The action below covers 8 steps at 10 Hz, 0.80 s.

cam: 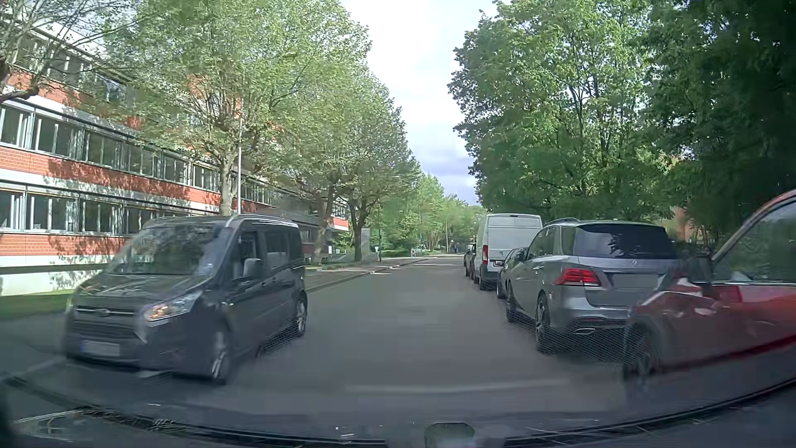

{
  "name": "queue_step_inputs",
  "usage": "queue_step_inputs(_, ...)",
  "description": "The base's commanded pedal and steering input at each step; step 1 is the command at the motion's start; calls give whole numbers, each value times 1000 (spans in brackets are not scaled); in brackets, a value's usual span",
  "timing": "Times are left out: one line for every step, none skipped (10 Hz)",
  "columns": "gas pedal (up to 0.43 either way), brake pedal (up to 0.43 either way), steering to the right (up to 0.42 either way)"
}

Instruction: Follow the waypoints while adhering to traffic rules and regulations

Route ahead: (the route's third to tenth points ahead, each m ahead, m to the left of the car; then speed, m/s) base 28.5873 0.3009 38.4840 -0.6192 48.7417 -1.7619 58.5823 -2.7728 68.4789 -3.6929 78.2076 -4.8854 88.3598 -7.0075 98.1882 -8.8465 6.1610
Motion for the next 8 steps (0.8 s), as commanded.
queue_step_inputs(87,0,19)
queue_step_inputs(87,0,18)
queue_step_inputs(87,0,14)
queue_step_inputs(87,0,9)
queue_step_inputs(87,0,9)
queue_step_inputs(87,0,9)
queue_step_inputs(87,0,9)
queue_step_inputs(98,0,9)
